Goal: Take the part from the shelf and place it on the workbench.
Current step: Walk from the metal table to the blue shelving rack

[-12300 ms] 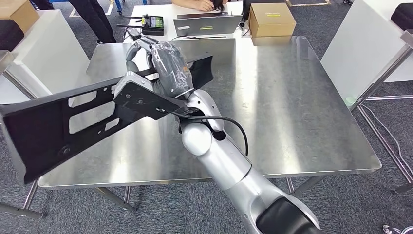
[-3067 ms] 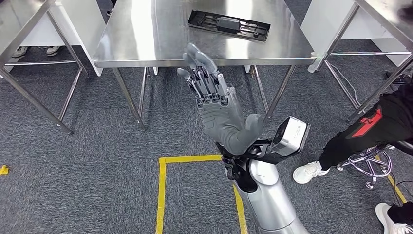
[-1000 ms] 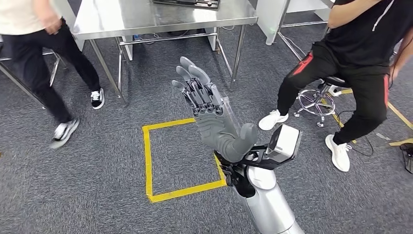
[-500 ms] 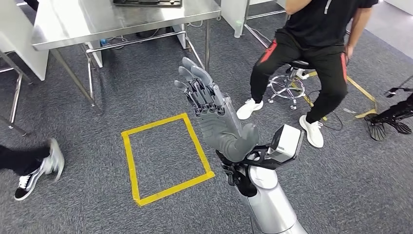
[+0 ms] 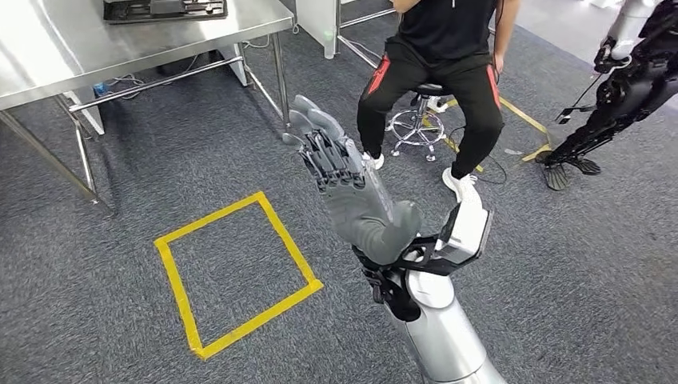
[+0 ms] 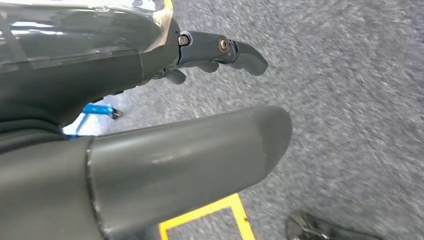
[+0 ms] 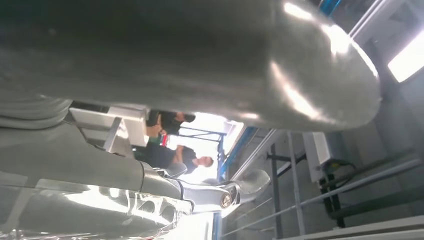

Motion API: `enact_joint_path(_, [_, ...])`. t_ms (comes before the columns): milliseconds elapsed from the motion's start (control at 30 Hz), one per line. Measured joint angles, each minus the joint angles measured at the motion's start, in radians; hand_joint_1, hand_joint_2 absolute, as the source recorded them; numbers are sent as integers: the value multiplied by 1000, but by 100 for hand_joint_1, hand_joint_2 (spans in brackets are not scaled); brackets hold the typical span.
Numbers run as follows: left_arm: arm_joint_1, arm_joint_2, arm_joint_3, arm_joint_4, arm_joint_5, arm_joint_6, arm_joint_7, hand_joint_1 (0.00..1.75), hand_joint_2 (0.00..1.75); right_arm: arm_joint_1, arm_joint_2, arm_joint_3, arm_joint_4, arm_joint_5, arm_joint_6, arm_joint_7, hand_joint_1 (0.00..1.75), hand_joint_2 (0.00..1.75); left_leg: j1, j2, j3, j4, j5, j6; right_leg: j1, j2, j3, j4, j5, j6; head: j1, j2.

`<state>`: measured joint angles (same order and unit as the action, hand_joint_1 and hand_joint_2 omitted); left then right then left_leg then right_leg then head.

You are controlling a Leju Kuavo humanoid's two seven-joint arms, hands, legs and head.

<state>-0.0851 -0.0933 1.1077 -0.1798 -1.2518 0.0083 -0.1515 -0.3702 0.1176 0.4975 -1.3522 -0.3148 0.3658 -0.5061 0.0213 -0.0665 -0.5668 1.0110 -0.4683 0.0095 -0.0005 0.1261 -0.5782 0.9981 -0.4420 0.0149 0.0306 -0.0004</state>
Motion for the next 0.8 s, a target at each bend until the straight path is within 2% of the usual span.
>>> enact_joint_path(33, [-1, -2, 0, 0, 0, 1, 1, 0, 0, -1, -1, 0, 0, 0, 0, 0, 0, 0, 0, 13, 1, -5, 3, 5, 0, -2, -7, 3, 0, 6, 0, 0])
enact_joint_path(100, [-2, -4, 1, -1, 0, 1, 2, 0, 0, -6, -4, 1, 1, -1, 0, 0, 0, 0, 4, 40, 2, -14, 10, 15, 3, -43, -38, 53, -24, 10, 6, 0])
enact_joint_path(133, [-2, -4, 1, -1, 0, 1, 2, 0, 0, -8, -5, 2, 2, -1, 0, 0, 0, 0, 4, 54, 2, -16, 12, 18, 2, -75, -65, 109, -50, 9, 9, 0])
enact_joint_path(167, [-2, -5, 1, -1, 0, 1, 2, 0, 0, -10, -6, 3, 3, -1, 0, 0, 0, 0, 4, 68, 1, -16, 12, 19, 1, -97, -99, 178, -78, 8, 12, 0])
enact_joint_path(200, [-1, -5, 2, -1, 0, 1, 2, 0, 0, -10, -7, 4, 4, -1, 0, 0, 0, 0, 3, 83, 0, -16, 12, 20, -3, -108, -131, 243, -100, 10, 12, 0])
enact_joint_path(233, [-1, -5, 4, -1, 0, 1, 2, 0, 0, -9, -8, 4, 6, -1, 0, 0, 0, 0, 3, 98, -1, -15, 12, 20, -7, -114, -150, 284, -111, 14, 12, 0])
enact_joint_path(267, [-1, -5, 5, -1, 1, 1, 3, 0, 0, -9, -9, 4, 8, -1, 0, 0, 0, 0, 3, 112, -1, -15, 11, 19, -10, -118, -150, 286, -106, 22, 12, 0])
enact_joint_path(300, [-1, -5, 6, -1, 1, 1, 3, 0, 0, -9, -10, 4, 9, -1, 0, 0, 0, 0, 3, 125, 0, -15, 11, 18, -13, -124, -127, 245, -87, 32, 12, 0])
enact_joint_path(333, [-2, -6, 7, -1, 2, 1, 4, 0, 0, -11, -10, 5, 10, -3, 0, 0, 0, 0, 3, 136, 1, -15, 10, 16, -15, -140, -86, 172, -61, 41, 12, 0])
enact_joint_path(367, [-3, -6, 8, -1, 3, 1, 4, 0, 0, -14, -10, 6, 10, -6, 0, 0, 0, 0, 1, 147, 3, -14, 8, 13, -13, -167, -44, 95, -38, 44, 12, 0])
enact_joint_path(400, [-3, -6, 8, -1, 4, 1, 5, 0, 0, -17, -10, 7, 10, -8, -1, 0, 0, 0, -2, 156, 5, -14, 6, 8, -10, -187, -10, 36, -21, 43, 12, 0])
enact_joint_path(433, [-3, -6, 8, -1, 5, 1, 5, 0, 0, -20, -9, 9, 10, -11, -2, 0, 0, 0, -6, 164, 7, -13, 5, 3, -6, -201, 7, 4, -13, 38, 11, 0])
enact_joint_path(467, [-3, -7, 8, -1, 6, 2, 6, 0, 0, -22, -8, 10, 10, -13, -3, 0, 0, 0, -8, 173, 10, -13, 4, -2, -3, -201, 10, -5, -12, 31, 11, 0])
enact_joint_path(500, [-4, -7, 9, -1, 7, 2, 7, 0, 0, -22, -8, 11, 11, -14, -4, 0, 0, 0, -8, 184, 13, -15, 3, -8, -1, -187, 8, -4, -10, 25, 10, 0])
enact_joint_path(533, [-5, -7, 9, -1, 7, 2, 8, 0, 0, -22, -7, 12, 11, -15, -5, 0, 0, 0, -5, 187, 15, -13, -1, -14, -7, -174, 7, -5, -7, 18, 10, 0])
enact_joint_path(567, [-6, -7, 10, -1, 9, 3, 8, 0, 0, -23, -6, 13, 11, -15, -5, 0, 0, 0, -1, 174, 13, -2, -12, -19, -12, -161, 7, -7, -4, 11, 9, 0])
enact_joint_path(600, [-6, -8, 10, -1, 10, 3, 9, 0, 0, -25, -5, 15, 12, -15, -6, 0, 0, 0, 2, 151, 3, 25, -33, -23, -17, -149, 9, -8, 0, 3, 8, 0])
enact_joint_path(633, [-6, -8, 11, -1, 11, 3, 10, 0, 0, -26, -3, 17, 12, -16, -6, 0, 0, 0, 5, 119, -18, 75, -65, -25, -22, -138, 10, -9, 2, -4, 7, 0])
enact_joint_path(667, [-5, -8, 13, -1, 13, 3, 11, 0, 0, -27, -2, 20, 13, -16, -7, 0, 0, 0, 5, 91, -48, 141, -101, -26, -19, -127, 9, -9, 4, -9, 7, 0])
enact_joint_path(700, [-3, -7, 14, -1, 13, 3, 12, 0, 0, -26, 0, 23, 14, -17, -7, 0, 0, 0, 5, 75, -80, 209, -131, -27, -18, -115, 7, -9, 4, -13, 6, 0])
enact_joint_path(733, [-2, -7, 15, -1, 14, 3, 13, 0, 0, -25, 0, 26, 15, -16, -7, 0, 0, 0, 5, 68, -105, 259, -146, -28, -17, -101, 7, -8, 5, -14, 6, 0])
enact_joint_path(767, [-1, -6, 15, -1, 14, 3, 14, 0, 0, -23, 0, 27, 17, -16, -7, 1, 0, 0, 6, 65, -115, 275, -141, -28, -16, -87, 6, -7, 6, -15, 6, 0])
enact_joint_path(800, [-1, -6, 15, -1, 14, 3, 14, 0, 0, -22, 0, 28, 18, -16, -7, 1, 0, 0, 7, 63, -107, 252, -116, -29, -15, -73, 7, -6, 6, -15, 6, 0])
